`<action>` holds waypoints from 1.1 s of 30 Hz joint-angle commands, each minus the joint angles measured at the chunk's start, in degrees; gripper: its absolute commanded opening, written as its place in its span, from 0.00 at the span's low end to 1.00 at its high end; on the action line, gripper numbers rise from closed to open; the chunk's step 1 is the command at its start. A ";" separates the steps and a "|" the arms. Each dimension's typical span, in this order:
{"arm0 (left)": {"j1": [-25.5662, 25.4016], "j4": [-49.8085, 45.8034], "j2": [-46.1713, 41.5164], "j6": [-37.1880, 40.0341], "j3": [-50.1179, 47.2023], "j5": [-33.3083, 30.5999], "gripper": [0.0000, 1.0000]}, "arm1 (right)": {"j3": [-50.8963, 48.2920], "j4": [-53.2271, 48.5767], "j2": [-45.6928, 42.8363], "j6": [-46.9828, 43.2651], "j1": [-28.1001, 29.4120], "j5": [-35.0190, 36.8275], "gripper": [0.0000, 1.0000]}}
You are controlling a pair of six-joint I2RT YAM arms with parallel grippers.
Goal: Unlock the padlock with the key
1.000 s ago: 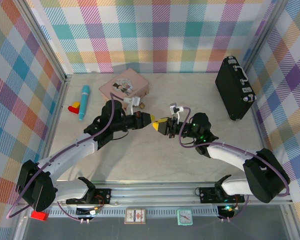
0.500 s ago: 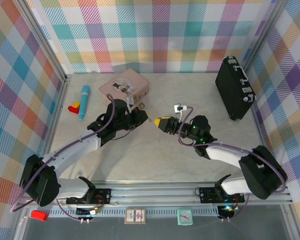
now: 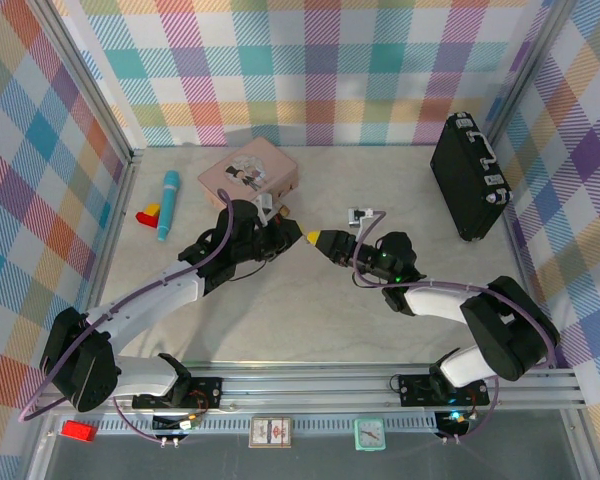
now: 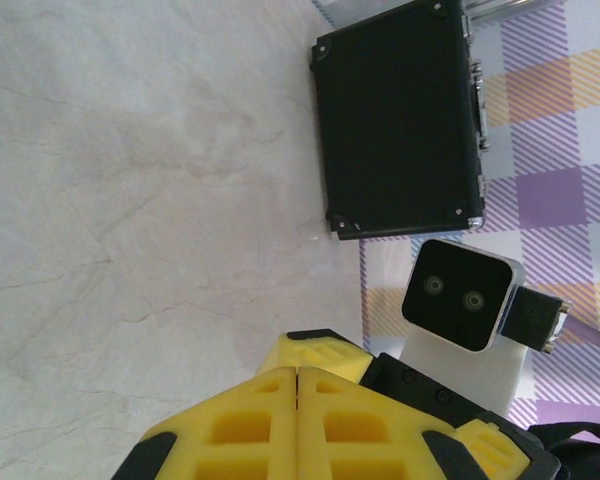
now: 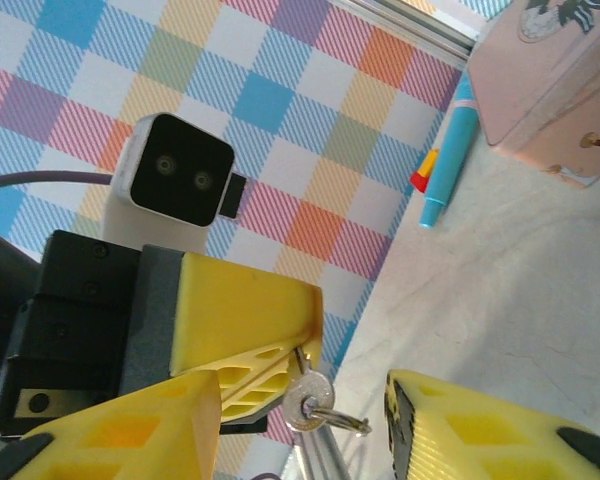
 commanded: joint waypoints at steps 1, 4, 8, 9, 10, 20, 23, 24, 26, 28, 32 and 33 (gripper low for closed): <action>-0.28 2.75 -2.06 -0.49 0.60 1.10 0.00 | 1.72 6.68 1.57 3.84 -0.25 -1.32 0.46; -0.28 2.62 -2.43 -0.31 0.77 1.10 0.00 | 2.74 7.04 2.24 4.44 -0.26 -2.43 0.43; -0.27 2.69 -2.84 -0.31 0.86 1.18 0.00 | 3.35 8.50 3.29 5.44 -0.20 -3.04 0.41; -0.28 2.45 -2.83 -0.31 1.08 1.19 0.00 | 3.48 8.87 3.47 5.58 -0.18 -3.20 0.40; -0.25 2.34 -2.87 -0.23 1.15 1.19 0.00 | 3.54 9.09 3.57 5.60 -0.22 -3.30 0.39; -0.28 1.26 -3.35 -0.04 0.95 0.18 0.00 | 4.33 9.93 4.06 6.62 -0.25 -4.35 0.30; -0.27 1.01 -3.62 0.20 0.95 -0.20 0.00 | 4.38 10.02 4.27 6.84 -0.20 -4.63 0.27; -0.28 0.99 -3.64 0.22 0.96 -0.30 0.00 | 4.32 9.94 4.25 6.85 -0.24 -4.63 0.26; -0.23 0.91 -3.74 0.31 0.95 -0.56 0.00 | 4.18 9.72 4.16 6.74 -0.25 -4.63 0.25; -0.28 0.95 -3.66 0.31 0.96 -0.53 0.00 | 4.10 9.49 4.08 6.76 -0.20 -4.50 0.23; -0.28 0.90 -3.65 0.31 0.86 -0.70 0.00 | 4.01 9.32 4.01 6.80 -0.20 -4.46 0.23; -0.28 0.93 -3.66 0.31 0.93 -0.75 0.00 | 3.94 9.32 4.01 6.90 -0.23 -4.34 0.25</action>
